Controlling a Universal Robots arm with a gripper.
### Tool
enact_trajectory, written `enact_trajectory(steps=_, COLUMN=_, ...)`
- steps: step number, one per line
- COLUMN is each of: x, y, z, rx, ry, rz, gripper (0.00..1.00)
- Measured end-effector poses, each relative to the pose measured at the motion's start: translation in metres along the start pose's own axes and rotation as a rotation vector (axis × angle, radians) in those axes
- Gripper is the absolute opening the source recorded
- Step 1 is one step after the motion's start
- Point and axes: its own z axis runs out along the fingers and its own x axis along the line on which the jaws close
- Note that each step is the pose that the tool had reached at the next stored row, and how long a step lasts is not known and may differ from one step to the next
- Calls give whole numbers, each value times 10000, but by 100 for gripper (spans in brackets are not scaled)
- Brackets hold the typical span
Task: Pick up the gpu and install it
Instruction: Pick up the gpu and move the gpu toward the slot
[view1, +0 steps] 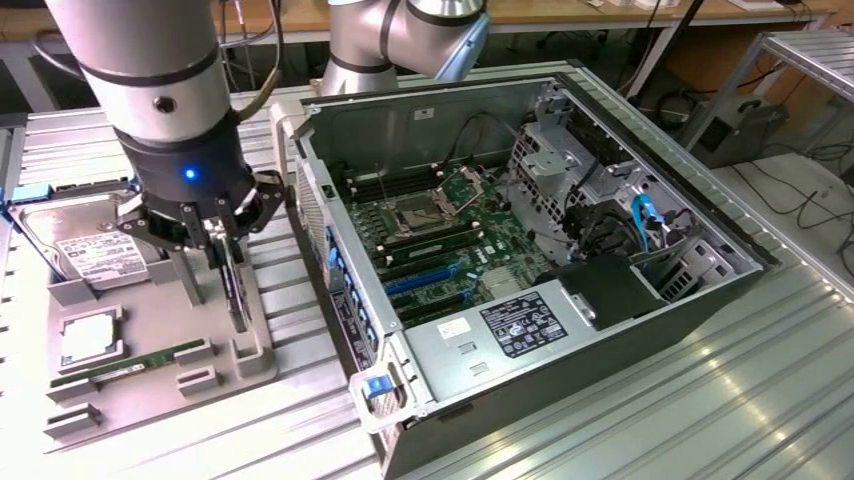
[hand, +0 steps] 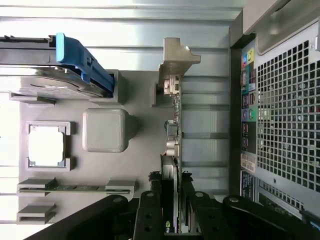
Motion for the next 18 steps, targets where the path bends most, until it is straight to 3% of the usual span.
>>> enact_trajectory(steps=12, x=-28, y=4, z=-550, rx=0, ry=0, rz=0, gripper=26)
enact_trajectory(steps=18, x=-105, y=-32, z=-790, rx=-1, ry=6, rz=1, gripper=26)
